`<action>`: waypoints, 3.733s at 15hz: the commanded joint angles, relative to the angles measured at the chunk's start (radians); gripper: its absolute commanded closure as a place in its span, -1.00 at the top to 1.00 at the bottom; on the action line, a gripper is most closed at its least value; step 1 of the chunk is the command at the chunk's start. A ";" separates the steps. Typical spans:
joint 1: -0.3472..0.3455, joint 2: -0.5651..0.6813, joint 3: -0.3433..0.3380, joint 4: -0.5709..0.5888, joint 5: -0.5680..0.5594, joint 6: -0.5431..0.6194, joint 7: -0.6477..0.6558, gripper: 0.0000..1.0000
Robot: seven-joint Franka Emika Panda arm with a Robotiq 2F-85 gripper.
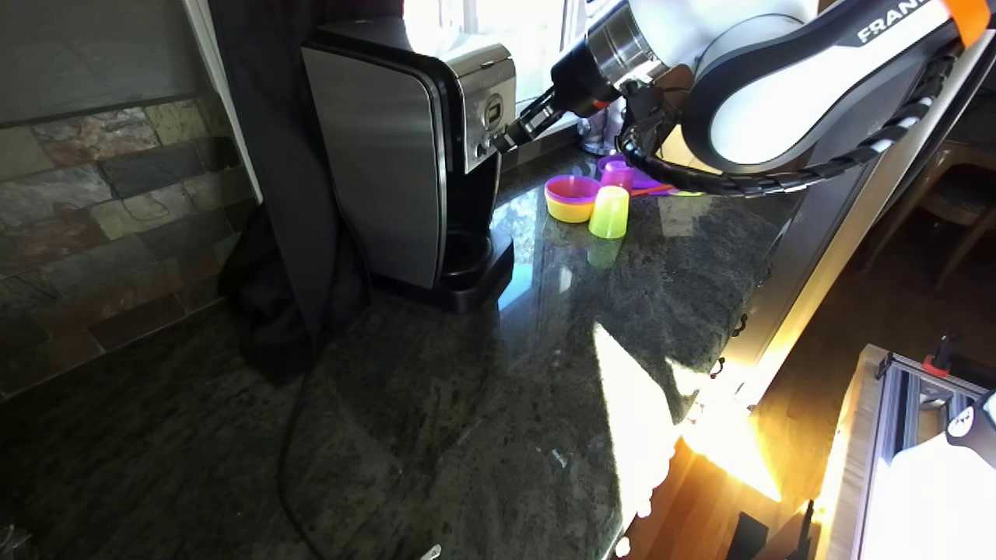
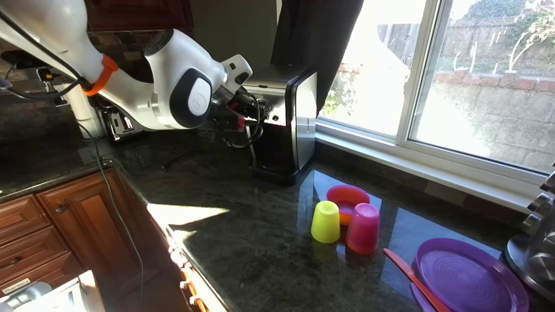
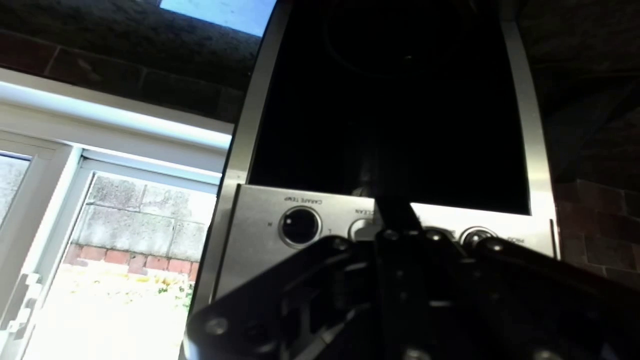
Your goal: Press the second button from the left on the coffee making machine
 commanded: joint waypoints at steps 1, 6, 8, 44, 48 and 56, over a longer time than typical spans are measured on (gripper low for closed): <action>0.027 0.012 -0.022 0.006 0.017 0.003 0.004 -1.00; 0.061 0.000 -0.046 -0.004 0.025 -0.018 0.006 -1.00; 0.091 -0.008 -0.065 -0.008 0.070 -0.035 -0.026 -1.00; 0.475 -0.030 -0.408 0.025 0.293 -0.119 -0.034 -1.00; 0.418 -0.051 -0.393 0.033 0.243 -0.261 -0.031 -0.99; 0.322 -0.136 -0.278 0.060 0.336 -0.676 -0.169 0.42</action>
